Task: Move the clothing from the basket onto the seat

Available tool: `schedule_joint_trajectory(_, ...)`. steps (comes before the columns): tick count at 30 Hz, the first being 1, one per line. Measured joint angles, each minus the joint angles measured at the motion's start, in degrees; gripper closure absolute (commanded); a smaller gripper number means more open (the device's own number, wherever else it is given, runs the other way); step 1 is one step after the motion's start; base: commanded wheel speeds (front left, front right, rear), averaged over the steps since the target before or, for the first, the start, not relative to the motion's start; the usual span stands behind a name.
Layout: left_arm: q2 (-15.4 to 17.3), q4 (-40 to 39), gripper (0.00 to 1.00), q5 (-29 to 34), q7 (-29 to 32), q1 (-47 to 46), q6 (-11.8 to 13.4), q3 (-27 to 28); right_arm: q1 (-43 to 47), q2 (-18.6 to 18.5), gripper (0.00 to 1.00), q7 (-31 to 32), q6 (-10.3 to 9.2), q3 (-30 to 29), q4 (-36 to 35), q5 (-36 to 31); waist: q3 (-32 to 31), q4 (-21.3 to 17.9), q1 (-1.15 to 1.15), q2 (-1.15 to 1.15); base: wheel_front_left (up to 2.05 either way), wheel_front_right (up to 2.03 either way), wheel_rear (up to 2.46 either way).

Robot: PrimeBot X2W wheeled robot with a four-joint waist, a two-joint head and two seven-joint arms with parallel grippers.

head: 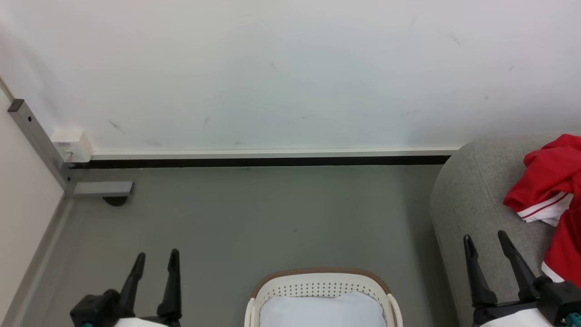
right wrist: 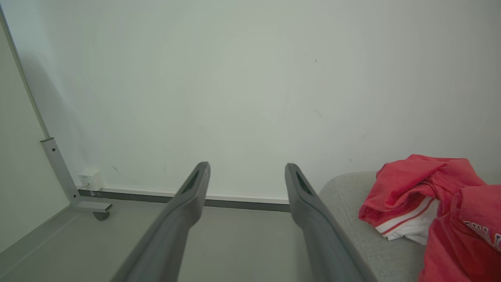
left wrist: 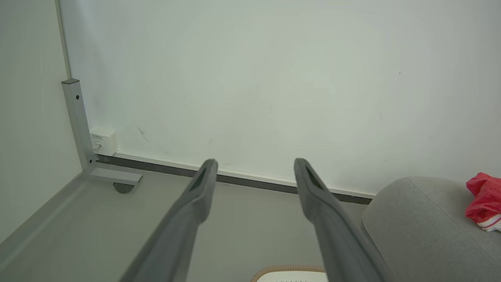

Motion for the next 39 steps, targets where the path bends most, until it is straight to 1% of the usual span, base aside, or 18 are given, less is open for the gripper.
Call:
schedule_joint_trajectory(5,-1.48,0.77,0.00,1.96,0.00,0.72,-1.44,1.35,1.46,2.66,0.00,-0.25,0.00,-0.77,-2.53,-3.39,0.41,-0.54,0.01,0.00,0.00,0.00,0.00)
schedule_joint_trajectory(11,-2.61,1.77,0.00,4.15,0.00,0.90,-2.09,3.13,2.47,3.93,0.00,-0.25,0.00,-1.45,-2.90,-4.53,0.65,-0.95,0.01,0.00,0.00,0.00,0.00)
schedule_joint_trajectory(19,-3.39,2.00,0.00,5.31,0.01,0.89,-2.87,4.61,2.42,4.26,0.00,-0.26,0.00,-1.49,-1.87,-4.50,0.63,-0.96,0.01,0.00,0.00,0.00,0.00)
schedule_joint_trajectory(26,-3.59,2.34,0.00,6.48,0.00,0.83,-2.99,5.61,2.24,4.39,0.00,-0.26,0.00,-0.88,-1.31,-4.25,0.52,-0.66,0.01,0.00,0.00,0.00,0.00)
schedule_joint_trajectory(34,-3.74,2.89,0.00,6.48,0.00,0.78,-3.18,5.91,2.11,4.43,0.00,-0.26,0.00,-0.32,-1.27,-3.99,0.64,-0.52,0.01,0.00,0.00,0.00,0.00)
schedule_joint_trajectory(35,-3.79,3.26,1.00,6.47,0.01,0.87,-3.16,5.87,2.19,4.43,1.00,-0.24,0.00,-0.27,-1.01,-3.99,0.65,-0.51,0.01,0.00,0.00,0.00,0.00)
schedule_joint_trajectory(39,-4.27,5.22,1.00,6.20,0.27,1.89,-3.16,5.71,3.43,4.54,1.00,0.12,0.00,0.04,0.73,-3.49,0.66,-0.48,0.01,0.00,0.00,0.00,0.00)
